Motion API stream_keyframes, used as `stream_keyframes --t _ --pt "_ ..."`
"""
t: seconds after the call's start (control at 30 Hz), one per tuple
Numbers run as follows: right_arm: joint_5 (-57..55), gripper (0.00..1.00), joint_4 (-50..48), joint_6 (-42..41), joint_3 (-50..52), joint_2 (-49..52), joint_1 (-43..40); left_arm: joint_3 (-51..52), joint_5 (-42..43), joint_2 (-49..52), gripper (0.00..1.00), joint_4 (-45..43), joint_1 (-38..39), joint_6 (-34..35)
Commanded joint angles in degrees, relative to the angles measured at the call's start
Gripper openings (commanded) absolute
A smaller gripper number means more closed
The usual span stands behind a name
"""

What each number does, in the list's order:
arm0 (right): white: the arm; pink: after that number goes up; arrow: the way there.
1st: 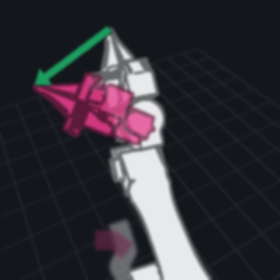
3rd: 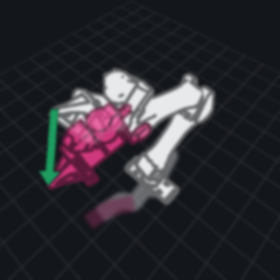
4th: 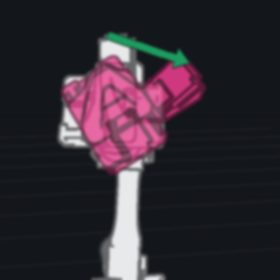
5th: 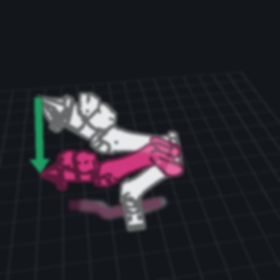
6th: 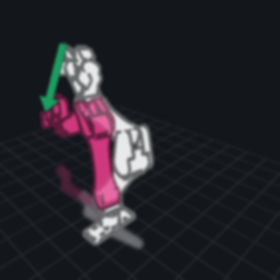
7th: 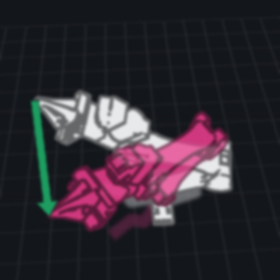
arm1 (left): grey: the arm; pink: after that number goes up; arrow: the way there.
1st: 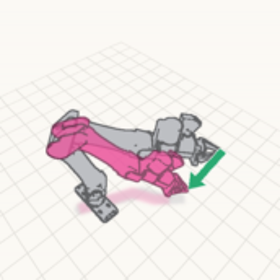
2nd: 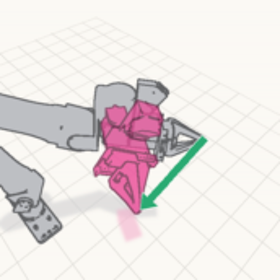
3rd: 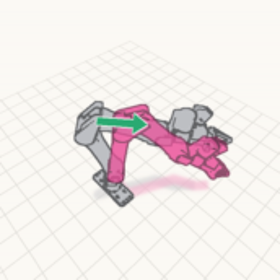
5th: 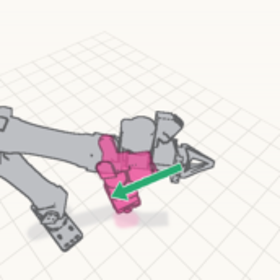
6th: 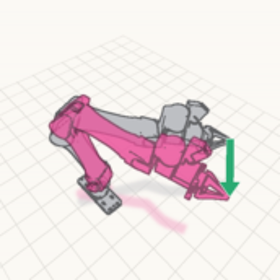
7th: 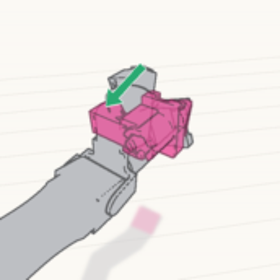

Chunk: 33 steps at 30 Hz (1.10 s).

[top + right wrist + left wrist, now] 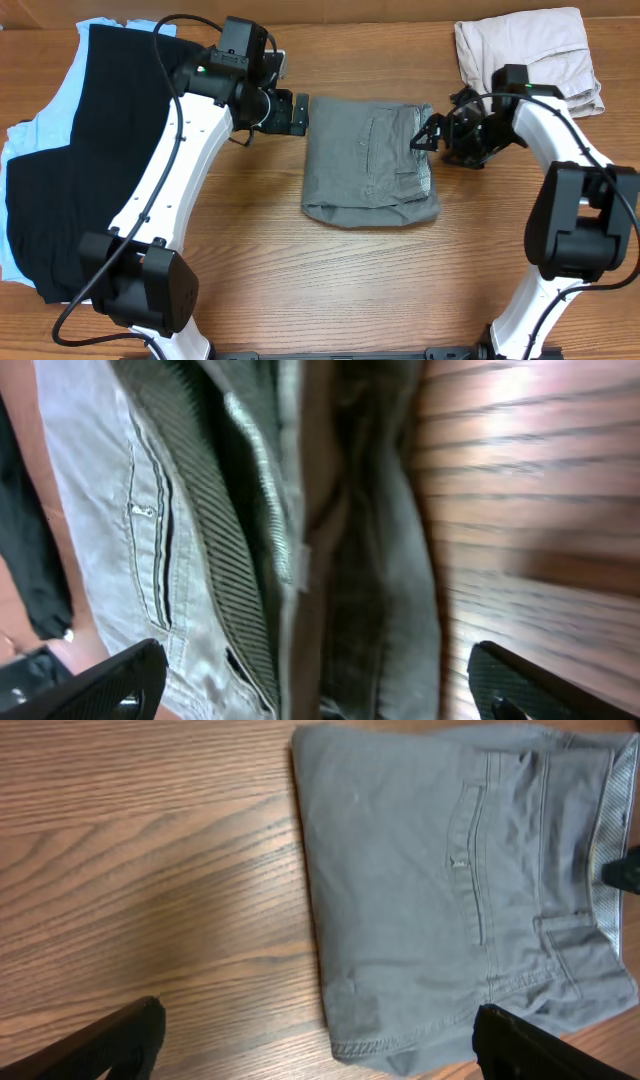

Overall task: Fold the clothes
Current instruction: 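Release the folded shorts with the left gripper and lift it away, then grasp the folded grey shorts with the right gripper and lift them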

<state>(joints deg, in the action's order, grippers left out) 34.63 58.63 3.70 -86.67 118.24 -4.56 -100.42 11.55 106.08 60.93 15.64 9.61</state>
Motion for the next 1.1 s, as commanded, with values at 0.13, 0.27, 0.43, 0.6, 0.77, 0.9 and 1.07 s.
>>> stream_keyframes --t 0.13,0.27,0.43,0.6,0.77,0.9,1.07 --pt "-8.72 1.00 -2.56 -0.87 1.73 -2.05 3.10 -0.66 -0.59 -0.37 1.00 0.37 0.04 -2.36" --pt "-12.63 1.00 -4.37 -2.47 2.99 -1.97 4.57 -0.66 -0.59 -0.37 1.00 0.35 0.04 -2.36" --pt "-13.97 0.98 -6.10 -3.34 4.50 -1.62 6.43 -0.66 -0.59 -0.37 1.00 0.37 0.04 -2.36" --pt "-18.97 0.96 -7.58 -6.60 5.84 -0.48 9.03 -0.66 -0.57 -0.37 1.00 0.37 0.04 -2.36" --pt "-19.63 0.77 -7.61 -8.98 5.84 1.09 10.67 -0.63 -0.59 -0.35 1.00 0.39 0.04 -2.36" --pt "-19.61 0.51 -7.65 -11.80 5.99 1.49 11.61 -0.55 -0.59 -0.35 1.00 0.37 0.11 -2.36" --pt "-15.10 0.11 -9.09 -14.49 5.99 1.49 11.74 -0.55 -0.59 -0.35 1.00 0.39 0.11 -2.34"
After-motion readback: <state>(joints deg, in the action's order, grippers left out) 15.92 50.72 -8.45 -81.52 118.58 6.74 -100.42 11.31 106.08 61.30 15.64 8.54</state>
